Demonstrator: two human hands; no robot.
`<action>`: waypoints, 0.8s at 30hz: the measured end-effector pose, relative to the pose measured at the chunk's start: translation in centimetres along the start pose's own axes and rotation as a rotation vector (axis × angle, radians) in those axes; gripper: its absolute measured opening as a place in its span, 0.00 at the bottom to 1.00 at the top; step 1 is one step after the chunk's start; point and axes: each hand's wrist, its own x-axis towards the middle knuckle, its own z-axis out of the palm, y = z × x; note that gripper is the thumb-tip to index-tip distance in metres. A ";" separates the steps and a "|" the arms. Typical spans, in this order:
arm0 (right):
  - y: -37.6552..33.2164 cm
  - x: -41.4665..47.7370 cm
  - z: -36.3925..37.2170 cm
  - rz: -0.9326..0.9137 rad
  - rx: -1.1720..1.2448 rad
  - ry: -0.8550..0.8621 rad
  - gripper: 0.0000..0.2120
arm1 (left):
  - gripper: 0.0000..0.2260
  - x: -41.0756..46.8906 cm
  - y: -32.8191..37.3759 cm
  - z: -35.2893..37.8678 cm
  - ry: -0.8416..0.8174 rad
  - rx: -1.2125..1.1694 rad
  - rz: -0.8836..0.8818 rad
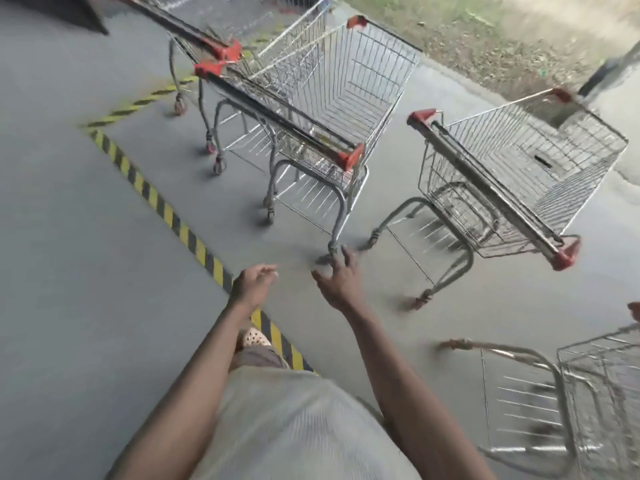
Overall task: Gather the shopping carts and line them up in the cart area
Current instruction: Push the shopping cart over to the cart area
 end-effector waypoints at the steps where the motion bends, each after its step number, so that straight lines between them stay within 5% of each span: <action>1: -1.8 1.0 1.0 -0.003 0.000 -0.015 0.21 | 0.14 0.8 -0.3 -1.6 0.013 -0.017 -0.011; 8: -14.1 6.5 5.9 -0.096 0.105 -0.119 0.15 | 0.04 5.7 0.0 -14.3 0.096 -0.200 -0.032; 24: -34.9 23.5 19.0 -0.199 0.099 -0.525 0.13 | 0.07 16.6 -3.7 -31.6 0.268 -0.548 -0.204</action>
